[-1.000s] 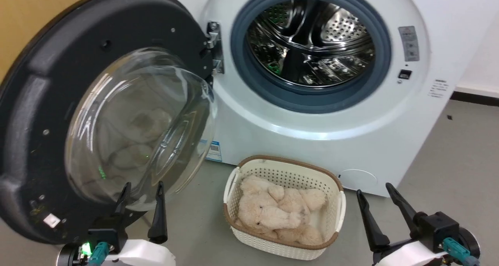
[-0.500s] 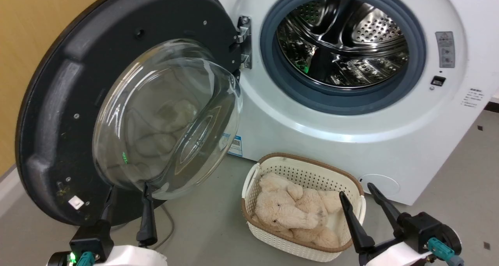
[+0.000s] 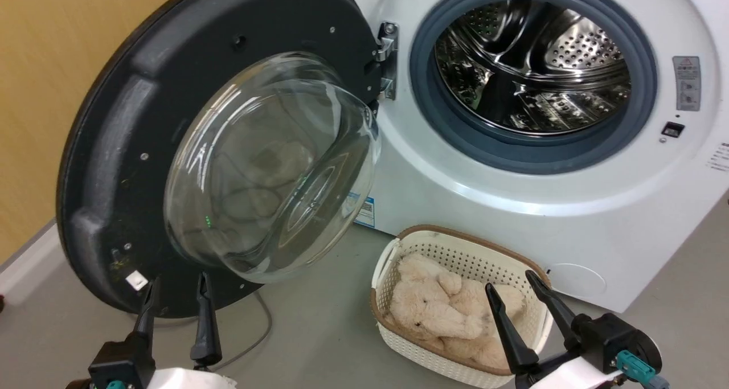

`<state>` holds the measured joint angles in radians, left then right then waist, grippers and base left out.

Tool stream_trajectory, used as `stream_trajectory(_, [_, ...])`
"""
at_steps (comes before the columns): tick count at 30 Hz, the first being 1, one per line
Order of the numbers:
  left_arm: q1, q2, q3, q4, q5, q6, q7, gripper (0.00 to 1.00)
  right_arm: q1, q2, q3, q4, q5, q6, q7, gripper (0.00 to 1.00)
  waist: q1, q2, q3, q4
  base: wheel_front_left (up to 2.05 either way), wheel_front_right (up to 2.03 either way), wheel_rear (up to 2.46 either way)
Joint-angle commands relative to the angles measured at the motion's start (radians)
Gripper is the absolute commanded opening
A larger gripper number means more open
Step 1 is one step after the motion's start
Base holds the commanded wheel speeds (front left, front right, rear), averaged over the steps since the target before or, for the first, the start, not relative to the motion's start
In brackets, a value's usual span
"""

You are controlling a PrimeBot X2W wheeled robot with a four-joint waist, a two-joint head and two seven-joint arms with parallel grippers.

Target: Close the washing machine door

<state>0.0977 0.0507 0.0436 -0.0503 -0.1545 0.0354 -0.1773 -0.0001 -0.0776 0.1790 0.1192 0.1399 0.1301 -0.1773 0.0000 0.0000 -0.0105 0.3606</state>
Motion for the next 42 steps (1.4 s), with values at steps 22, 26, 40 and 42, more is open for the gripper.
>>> stream_trajectory(22, [0.046, 0.000, 0.015, -0.027, -0.050, 0.027, -0.056, 1.00, -0.039, -0.018, 0.074, 0.048, 0.049, 0.001, -0.056, 1.00, 0.0000, 0.0000, 0.001, 0.099, 0.00, 0.00, 0.00])
stream_trajectory(26, [0.051, 0.000, 0.015, -0.032, -0.059, 0.031, -0.064, 1.00, -0.043, -0.022, 0.086, 0.054, 0.057, 0.001, -0.064, 1.00, 0.0000, 0.0000, 0.000, 0.115, 0.00, 0.00, 0.00])
stream_trajectory(40, [0.064, -0.001, 0.018, -0.042, -0.092, 0.043, -0.085, 1.00, -0.041, -0.025, 0.101, 0.066, 0.071, 0.001, -0.085, 1.00, 0.0000, 0.0000, 0.000, 0.156, 0.00, 0.00, 0.00])
stream_trajectory(42, [0.065, -0.001, 0.018, -0.042, -0.090, 0.043, -0.085, 1.00, -0.039, -0.025, 0.100, 0.066, 0.070, 0.001, -0.085, 1.00, 0.0000, 0.0000, 0.001, 0.156, 0.00, 0.00, 0.00])
